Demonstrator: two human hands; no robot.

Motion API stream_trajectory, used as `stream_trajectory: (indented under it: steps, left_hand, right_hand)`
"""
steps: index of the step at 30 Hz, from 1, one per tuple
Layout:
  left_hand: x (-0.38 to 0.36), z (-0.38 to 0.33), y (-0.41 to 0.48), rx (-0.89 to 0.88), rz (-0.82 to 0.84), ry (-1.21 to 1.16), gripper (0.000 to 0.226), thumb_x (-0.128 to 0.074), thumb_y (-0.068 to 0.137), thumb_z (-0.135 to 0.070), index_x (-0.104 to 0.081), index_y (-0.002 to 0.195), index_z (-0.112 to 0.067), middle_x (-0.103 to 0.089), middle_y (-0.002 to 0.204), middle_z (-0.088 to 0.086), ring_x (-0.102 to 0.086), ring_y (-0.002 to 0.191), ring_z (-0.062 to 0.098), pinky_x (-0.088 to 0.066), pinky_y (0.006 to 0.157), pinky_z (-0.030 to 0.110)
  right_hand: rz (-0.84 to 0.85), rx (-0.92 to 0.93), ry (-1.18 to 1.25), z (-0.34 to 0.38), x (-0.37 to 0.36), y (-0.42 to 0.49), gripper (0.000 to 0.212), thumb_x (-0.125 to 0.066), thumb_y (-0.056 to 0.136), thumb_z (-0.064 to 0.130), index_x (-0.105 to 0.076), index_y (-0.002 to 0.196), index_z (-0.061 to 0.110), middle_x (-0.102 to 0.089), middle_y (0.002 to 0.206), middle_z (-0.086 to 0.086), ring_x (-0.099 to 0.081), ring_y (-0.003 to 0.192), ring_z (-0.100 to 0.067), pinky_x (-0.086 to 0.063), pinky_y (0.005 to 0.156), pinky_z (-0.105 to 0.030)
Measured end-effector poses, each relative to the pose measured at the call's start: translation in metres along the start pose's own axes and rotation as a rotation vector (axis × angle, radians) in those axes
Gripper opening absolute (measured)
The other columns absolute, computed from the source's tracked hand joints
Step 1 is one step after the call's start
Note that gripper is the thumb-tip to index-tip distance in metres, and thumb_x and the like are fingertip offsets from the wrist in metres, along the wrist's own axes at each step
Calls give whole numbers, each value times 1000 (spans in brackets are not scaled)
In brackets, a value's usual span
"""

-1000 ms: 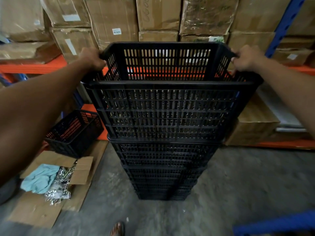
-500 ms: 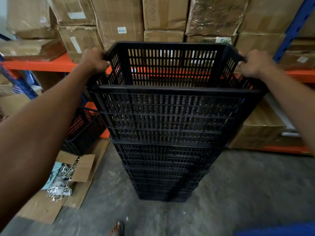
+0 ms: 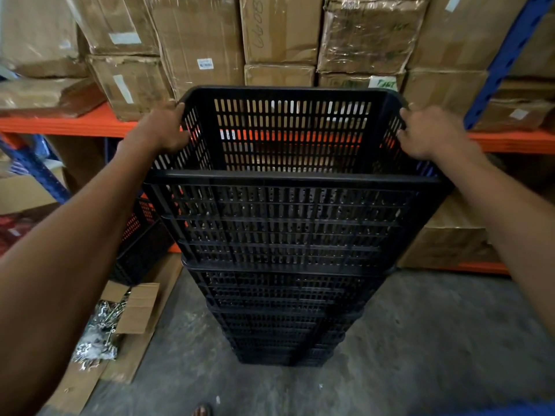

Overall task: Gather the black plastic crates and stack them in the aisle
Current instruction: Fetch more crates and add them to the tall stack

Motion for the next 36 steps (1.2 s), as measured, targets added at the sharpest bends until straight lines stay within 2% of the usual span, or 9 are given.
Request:
stream_trajectory:
  steps: [2,4,9,14,17,23,31,34,36]
  left_hand:
    - [-5,0,0,23,27,37,72,-56,89,-23,-29,150,3,-28,156,29,-32,144,43,-29,118,49]
    - [-6,-1,-1,36,37,45,74,-55,89,-24,-24,152,1,-23,159,26,-30,146,42,-29,119,49]
    - [-5,-1,-5,38,32,64,74,-55,90,-27,-24,153,-2,-22,160,23,-32,145,41,-30,118,49]
    - [0,0,3,-4,18,69,67,-53,91,-16,-30,151,3,-27,158,27,-37,142,43,-31,115,43]
    - [2,1,8,14,16,47,68,-52,93,-15,-24,154,1,-21,161,23,-31,146,39,-26,118,40]
    - [-5,-2,-2,29,31,65,75,-53,91,-16,-19,155,0,-15,163,23,-26,148,40,-24,120,42]
    - [-9,-6,-9,69,83,61,80,-52,92,-22,-10,156,1,-7,164,20,-12,153,34,-15,125,41]
    - [-1,-11,-15,97,84,-45,76,-52,91,-21,-17,155,1,-15,163,21,-21,151,35,-21,123,39]
    - [9,-12,-16,120,73,-194,60,-55,90,-21,-40,145,-1,-41,150,25,-41,139,38,-34,113,40]
  right_hand:
    - [40,3,-9,-1,-5,4,51,-45,96,31,-46,141,7,-47,144,-19,-53,122,-42,-51,94,-48]
    - [83,0,-15,-3,-8,9,55,-46,96,31,-42,146,8,-38,154,-16,-49,129,-42,-49,100,-47]
    - [112,-7,23,-6,-9,15,59,-48,96,34,-37,150,11,-30,160,-13,-43,134,-42,-44,105,-46]
    - [159,-18,87,-5,-13,8,72,-51,95,37,-22,156,13,-18,164,-7,-34,142,-37,-39,111,-47]
    - [146,-30,95,-8,-13,5,74,-52,94,40,-21,156,14,-18,164,-5,-34,143,-36,-39,110,-47]
    - [161,-27,92,-7,-11,10,74,-52,93,37,-22,156,12,-22,163,-8,-36,142,-36,-40,111,-46]
    - [190,-37,118,0,-14,3,72,-46,97,38,-16,156,11,-16,165,-7,-35,143,-35,-38,111,-48]
    - [213,-32,143,-1,-7,0,75,-41,98,48,-11,158,13,-13,165,-7,-30,146,-33,-33,115,-49]
    - [258,-61,127,-7,-1,3,78,-37,96,58,-11,158,17,-19,164,-8,-26,148,-33,-23,118,-54]
Point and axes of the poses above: each hand's wrist, its own y-axis towards the middle knuckle, its own x-axis out of the back of the hand, z = x × y, the point moved 5 cm from there along y, towards the middle knuckle
